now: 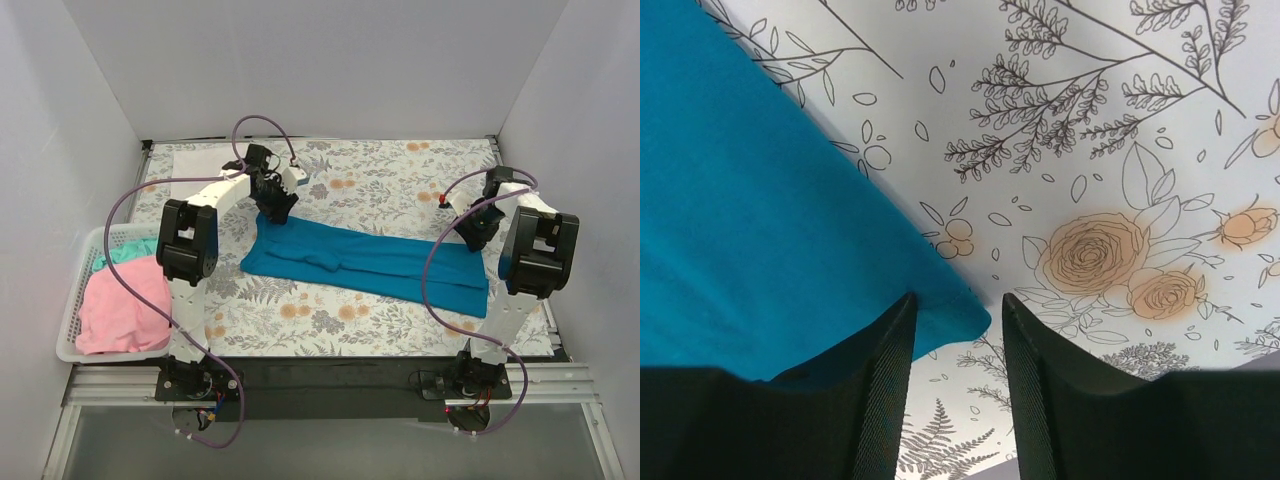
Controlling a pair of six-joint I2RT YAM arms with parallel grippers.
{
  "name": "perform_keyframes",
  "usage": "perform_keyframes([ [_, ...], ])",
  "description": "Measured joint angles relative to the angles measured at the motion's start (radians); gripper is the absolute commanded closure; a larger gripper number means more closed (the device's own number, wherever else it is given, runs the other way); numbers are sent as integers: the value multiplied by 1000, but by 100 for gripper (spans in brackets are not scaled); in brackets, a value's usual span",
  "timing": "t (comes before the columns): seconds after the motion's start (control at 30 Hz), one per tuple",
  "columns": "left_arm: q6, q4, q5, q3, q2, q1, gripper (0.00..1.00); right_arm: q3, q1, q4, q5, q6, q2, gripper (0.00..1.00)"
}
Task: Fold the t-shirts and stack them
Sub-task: Fold the tshirt
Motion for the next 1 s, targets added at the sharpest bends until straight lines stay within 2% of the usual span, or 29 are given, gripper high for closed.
perform_keyframes([
  [0.3, 24, 3, -5, 11, 38, 7, 67, 0, 0, -5, -1, -6, 9, 75],
  [0.33, 25, 3, -6, 12, 38, 8, 67, 0, 0, -7, -1, -5, 9, 80],
  [0.47, 23, 19, -7, 14, 38, 16, 65, 0, 0, -12, -1, -6, 9, 86],
  [0.53, 21, 26, -2, 16, 38, 21, 65, 0, 0, -13, -1, -6, 9, 93],
  [0.73, 27, 34, 16, 38, 38, 32, 67, 0, 0, -13, -1, -6, 9, 98],
  [1.0, 47, 30, 19, 55, 42, 33, 66, 6, 0, -16, -1, -5, 14, 99],
])
